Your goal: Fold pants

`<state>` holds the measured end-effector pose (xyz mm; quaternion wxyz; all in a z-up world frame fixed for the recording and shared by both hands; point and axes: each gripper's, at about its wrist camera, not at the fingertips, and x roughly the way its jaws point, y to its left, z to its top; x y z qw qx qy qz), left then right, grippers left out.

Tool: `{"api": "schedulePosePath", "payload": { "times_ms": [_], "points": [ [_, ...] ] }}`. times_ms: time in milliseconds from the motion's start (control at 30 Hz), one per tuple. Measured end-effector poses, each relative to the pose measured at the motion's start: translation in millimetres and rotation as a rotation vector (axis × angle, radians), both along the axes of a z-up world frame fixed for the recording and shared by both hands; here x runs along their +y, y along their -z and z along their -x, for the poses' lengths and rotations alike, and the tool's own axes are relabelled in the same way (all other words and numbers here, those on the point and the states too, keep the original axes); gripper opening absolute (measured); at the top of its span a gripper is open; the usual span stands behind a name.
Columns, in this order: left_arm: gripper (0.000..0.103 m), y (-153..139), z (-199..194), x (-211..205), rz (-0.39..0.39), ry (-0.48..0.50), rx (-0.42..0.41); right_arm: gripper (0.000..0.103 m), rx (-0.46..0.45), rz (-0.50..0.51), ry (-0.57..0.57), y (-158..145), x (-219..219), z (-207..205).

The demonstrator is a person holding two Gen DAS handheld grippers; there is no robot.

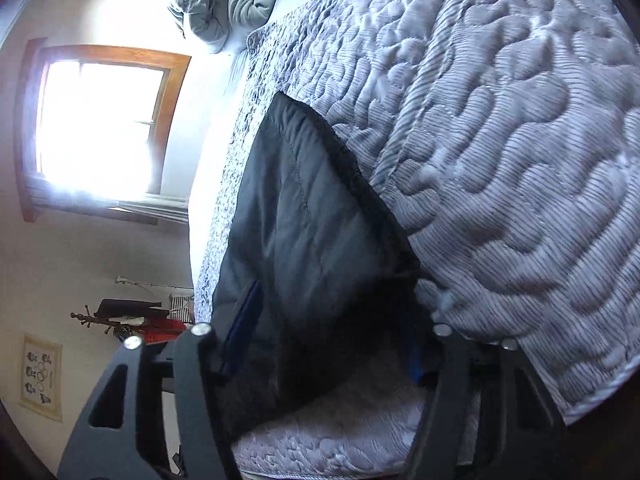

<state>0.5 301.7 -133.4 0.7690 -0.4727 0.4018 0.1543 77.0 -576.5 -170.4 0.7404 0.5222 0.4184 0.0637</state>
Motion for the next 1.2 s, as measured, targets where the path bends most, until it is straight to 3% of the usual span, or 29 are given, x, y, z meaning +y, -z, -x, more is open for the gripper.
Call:
{"api": "schedulePosePath", "payload": {
  "times_ms": [33, 133, 467, 533, 567, 600, 633, 700, 800, 833, 867, 933, 1000, 1067, 1100, 1133, 1200],
  "points": [
    [0.099, -0.1, -2.3, 1.2, 0.002, -0.002, -0.002, 0.047, -0.003, -0.011, -0.003, -0.1, 0.4, -3.0],
    [0.099, 1.6, -15.0, 4.9, 0.004, 0.011, 0.001, 0.047, 0.001, -0.03, -0.003, 1.2, 1.0, -9.7],
    [0.099, 14.0, -52.4, 7.5, -0.012, -0.001, 0.046, 0.058, 0.003, 0.009, -0.028, -4.1, 11.0, -16.6],
    [0.098, 12.3, -51.4, 6.5, -0.014, -0.013, 0.027, 0.051, -0.005, 0.018, -0.032, -6.4, 13.1, -19.6],
    [0.093, 9.2, -49.9, 5.0, -0.009, -0.015, -0.008, 0.044, -0.013, 0.026, -0.035, -8.2, 13.7, -20.7],
    [0.076, 5.6, -49.6, 3.3, -0.012, -0.008, -0.036, 0.039, -0.026, 0.028, -0.038, -9.5, 13.7, -21.1],
    [0.07, 1.8, -50.3, 1.4, -0.037, -0.006, -0.02, 0.029, -0.044, 0.024, -0.04, -11.6, 14.1, -22.7],
    [0.068, -2.2, -54.2, -3.0, -0.073, 0.014, 0.0, 0.028, -0.066, 0.012, -0.048, -13.3, 13.7, -24.7],
    [0.068, 4.2, -62.4, -4.4, -0.09, 0.044, 0.039, 0.038, -0.049, 0.032, -0.055, -12.2, 13.3, -31.4],
    [0.071, 7.2, -63.0, -3.4, -0.083, 0.043, 0.041, 0.046, -0.038, 0.035, -0.053, -10.9, 13.0, -33.7],
    [0.075, 12.6, -64.9, -1.9, -0.06, 0.035, 0.034, 0.047, -0.032, 0.034, -0.053, -8.8, 14.2, -36.5],
    [0.095, 18.1, -68.4, -0.9, -0.028, 0.031, 0.0, 0.047, -0.013, 0.05, -0.057, -6.4, 18.1, -39.6],
    [0.097, 18.0, -75.4, -5.0, -0.048, 0.018, 0.02, 0.047, -0.005, 0.063, -0.066, -6.3, 22.9, -45.0],
    [0.095, 14.8, -80.7, -11.6, -0.085, 0.02, 0.042, 0.032, -0.006, 0.092, -0.084, -10.8, 26.9, -50.3],
    [0.084, 12.8, -80.4, -11.7, -0.097, 0.022, 0.048, 0.029, -0.008, 0.099, -0.092, -13.1, 27.1, -52.4],
    [0.062, 10.8, -81.1, -12.9, -0.108, 0.021, 0.053, 0.023, -0.009, 0.095, -0.097, -15.2, 27.0, -54.0],
    [0.033, 6.9, -77.0, -9.1, -0.066, 0.023, -0.008, 0.017, -0.024, 0.1, -0.115, -24.3, 27.7, -57.9]
  ]
}}
